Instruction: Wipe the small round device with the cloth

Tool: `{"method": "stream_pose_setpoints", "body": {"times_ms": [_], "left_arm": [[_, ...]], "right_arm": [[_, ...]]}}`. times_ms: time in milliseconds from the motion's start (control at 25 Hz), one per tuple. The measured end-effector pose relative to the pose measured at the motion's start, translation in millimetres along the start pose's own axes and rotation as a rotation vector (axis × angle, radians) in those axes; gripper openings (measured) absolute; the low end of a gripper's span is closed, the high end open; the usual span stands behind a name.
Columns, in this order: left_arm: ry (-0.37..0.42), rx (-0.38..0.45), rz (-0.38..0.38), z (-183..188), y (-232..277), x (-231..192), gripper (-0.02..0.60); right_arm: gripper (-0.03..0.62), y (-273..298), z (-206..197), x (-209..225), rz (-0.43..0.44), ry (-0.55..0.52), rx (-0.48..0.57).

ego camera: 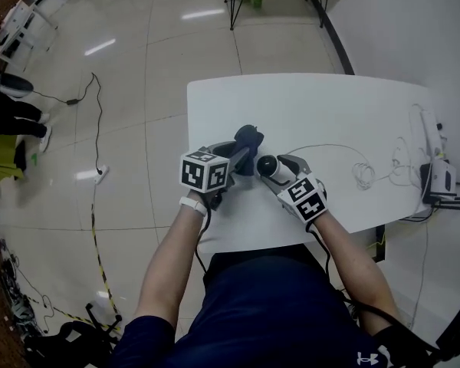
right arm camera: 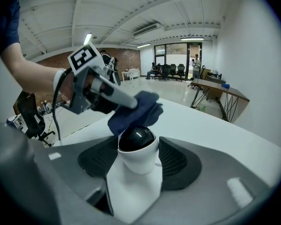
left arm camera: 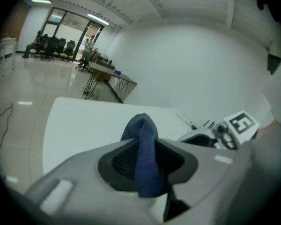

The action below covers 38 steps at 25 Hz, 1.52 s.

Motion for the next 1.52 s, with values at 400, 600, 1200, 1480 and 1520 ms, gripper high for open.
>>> {"method": "stream_pose_setpoints", "body": {"times_ms": [400, 600, 1200, 1480, 1520], "left_arm": [[0.439, -0.167, -0.343, 37.9, -9.5, 106.2, 0.104], [0.425, -0.261, -0.394, 22.9, 6.1, 102.8, 0.105], [0.359, -0.448, -0.362, 4.3, 45.0, 28.8, 0.106], [0.436, -0.548, -0.357, -20.5, 56.8, 13.8, 0.105], [0.463, -0.564, -0.350, -24.9, 59.4, 10.6, 0.105]], "right_arm": [[0.281, 1.2, -1.1, -0.5, -0.009, 0.026, 0.036], [0.281, 1.9, 0.6, -1.9, 0.000, 0.052, 0.054], [0.282, -1.9, -1.9, -1.7, 0.001, 0.132, 0.061], [0.284, -1.6, -2.8, -1.4, 0.003, 0.158, 0.058], [0.284, -1.5, -2.9, -1.5, 0.004, 0.159, 0.058]]}}
Point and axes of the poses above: the fingertips, and each gripper's own axes: y forward along the fingers, x to its right, z out of its top, the point moved 1 cm from there along -y, backward along the fingers, and after that the axes turned 5 degrees about x, right-handed, at the moved point
